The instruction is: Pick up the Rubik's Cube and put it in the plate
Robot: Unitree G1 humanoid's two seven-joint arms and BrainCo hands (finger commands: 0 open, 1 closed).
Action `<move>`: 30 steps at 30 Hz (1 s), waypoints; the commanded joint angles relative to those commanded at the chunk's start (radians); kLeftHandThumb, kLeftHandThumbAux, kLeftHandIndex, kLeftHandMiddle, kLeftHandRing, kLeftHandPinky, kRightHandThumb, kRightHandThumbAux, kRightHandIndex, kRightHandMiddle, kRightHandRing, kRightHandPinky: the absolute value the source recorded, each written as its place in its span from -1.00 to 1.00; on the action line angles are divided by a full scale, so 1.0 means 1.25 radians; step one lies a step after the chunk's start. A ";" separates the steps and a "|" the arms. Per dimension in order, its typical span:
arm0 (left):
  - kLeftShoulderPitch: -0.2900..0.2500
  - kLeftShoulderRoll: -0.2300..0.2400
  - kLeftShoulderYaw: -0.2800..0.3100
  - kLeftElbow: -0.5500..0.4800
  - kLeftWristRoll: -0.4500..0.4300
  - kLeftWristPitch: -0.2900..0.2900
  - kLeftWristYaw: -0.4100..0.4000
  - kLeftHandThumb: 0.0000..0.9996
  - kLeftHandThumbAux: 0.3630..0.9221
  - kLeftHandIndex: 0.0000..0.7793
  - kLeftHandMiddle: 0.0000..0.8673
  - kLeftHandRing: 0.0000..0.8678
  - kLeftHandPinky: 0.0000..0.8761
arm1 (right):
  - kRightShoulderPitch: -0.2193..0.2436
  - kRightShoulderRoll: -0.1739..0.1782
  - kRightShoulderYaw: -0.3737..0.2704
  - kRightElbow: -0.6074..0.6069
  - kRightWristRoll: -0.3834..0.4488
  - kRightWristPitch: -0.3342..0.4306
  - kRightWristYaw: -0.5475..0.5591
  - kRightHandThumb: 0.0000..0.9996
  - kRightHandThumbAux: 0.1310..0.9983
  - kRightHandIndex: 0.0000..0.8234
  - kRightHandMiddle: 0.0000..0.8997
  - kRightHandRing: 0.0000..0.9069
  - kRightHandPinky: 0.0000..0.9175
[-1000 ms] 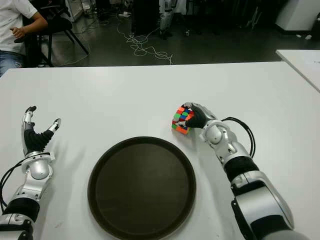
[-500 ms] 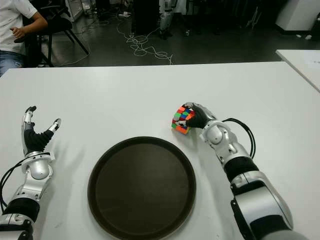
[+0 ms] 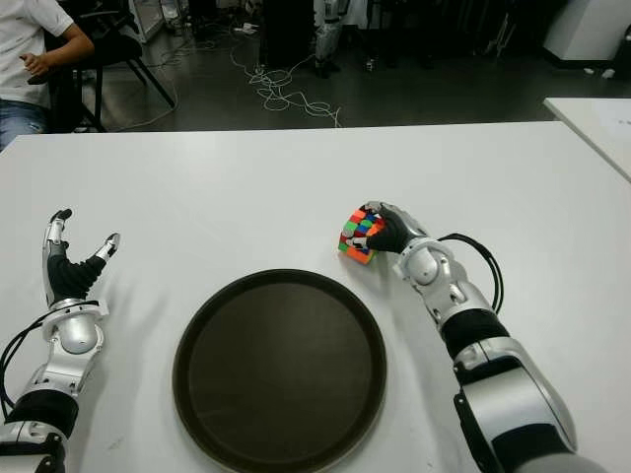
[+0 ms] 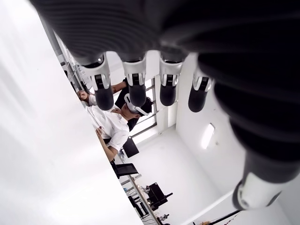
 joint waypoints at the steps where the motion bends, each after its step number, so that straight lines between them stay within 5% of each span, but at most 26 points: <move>1: 0.000 0.000 0.000 0.000 0.000 -0.001 0.000 -1.00 0.00 -0.94 -0.90 -0.95 -0.93 | 0.000 0.000 -0.001 0.000 0.001 0.001 -0.002 0.38 0.39 0.05 0.68 0.65 0.60; 13: -0.003 -0.001 -0.001 0.001 0.001 0.000 0.001 -1.00 -0.01 -0.97 -0.97 -1.00 -0.95 | 0.007 0.019 -0.057 -0.010 0.039 -0.026 -0.096 0.39 0.38 0.06 0.73 0.72 0.68; 30: -0.005 -0.004 -0.002 -0.003 0.004 0.009 0.008 -1.00 0.03 -0.96 -0.95 -0.99 -0.94 | 0.089 0.034 -0.145 -0.204 0.153 -0.113 -0.078 0.40 0.37 0.07 0.78 0.80 0.75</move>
